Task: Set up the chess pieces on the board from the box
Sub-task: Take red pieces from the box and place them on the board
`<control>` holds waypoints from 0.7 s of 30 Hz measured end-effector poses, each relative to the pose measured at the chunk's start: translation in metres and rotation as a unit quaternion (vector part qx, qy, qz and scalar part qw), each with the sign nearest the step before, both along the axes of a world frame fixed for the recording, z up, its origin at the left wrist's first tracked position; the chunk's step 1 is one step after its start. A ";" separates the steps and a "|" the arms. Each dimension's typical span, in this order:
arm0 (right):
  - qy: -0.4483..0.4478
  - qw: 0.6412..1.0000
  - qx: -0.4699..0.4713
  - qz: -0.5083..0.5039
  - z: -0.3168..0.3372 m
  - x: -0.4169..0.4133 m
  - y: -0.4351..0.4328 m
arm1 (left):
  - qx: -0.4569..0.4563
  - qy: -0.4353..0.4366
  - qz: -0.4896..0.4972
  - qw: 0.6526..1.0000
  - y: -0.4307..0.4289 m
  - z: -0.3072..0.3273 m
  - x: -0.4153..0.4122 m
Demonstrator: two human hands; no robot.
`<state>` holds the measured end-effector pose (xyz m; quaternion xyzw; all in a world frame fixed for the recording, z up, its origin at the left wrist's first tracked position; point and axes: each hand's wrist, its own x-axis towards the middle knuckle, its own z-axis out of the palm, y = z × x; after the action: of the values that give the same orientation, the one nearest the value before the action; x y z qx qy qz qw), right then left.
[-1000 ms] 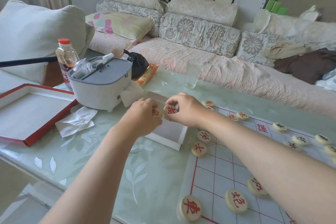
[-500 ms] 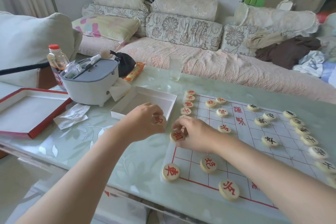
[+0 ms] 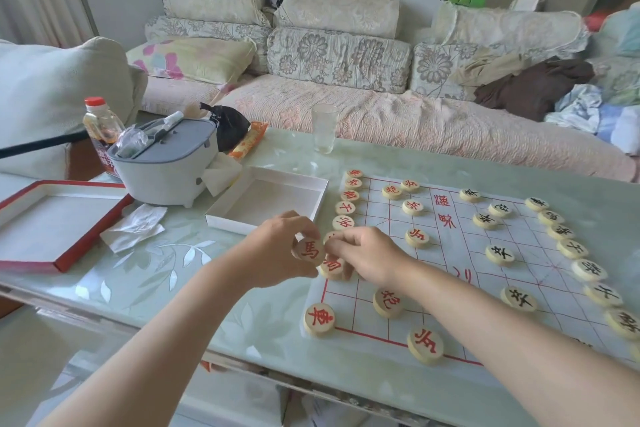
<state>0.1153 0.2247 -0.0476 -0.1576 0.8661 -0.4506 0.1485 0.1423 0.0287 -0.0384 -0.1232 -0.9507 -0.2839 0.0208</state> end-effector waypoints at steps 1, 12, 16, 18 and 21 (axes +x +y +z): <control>-0.043 0.998 -0.038 -0.008 0.001 0.003 0.000 | 0.009 0.000 -0.005 1.000 0.001 0.000 0.000; -0.105 0.984 -0.015 -0.143 -0.019 0.020 0.004 | 0.014 -0.065 -0.028 0.997 0.003 -0.015 0.017; -0.049 0.986 0.055 -0.150 -0.022 0.021 -0.002 | -0.005 -0.081 -0.018 0.997 0.004 -0.016 0.022; -0.024 0.986 0.104 -0.129 -0.018 0.023 -0.006 | -0.025 -0.091 -0.028 0.995 0.008 -0.017 0.024; 0.021 0.982 0.156 -0.102 -0.016 0.025 -0.009 | -0.061 -0.081 -0.037 0.994 0.012 -0.017 0.023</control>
<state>0.1403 0.2156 -0.0632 -0.0526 0.9401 -0.3197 0.1063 0.1657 0.0404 -0.0557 -0.1359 -0.9597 -0.2348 -0.0740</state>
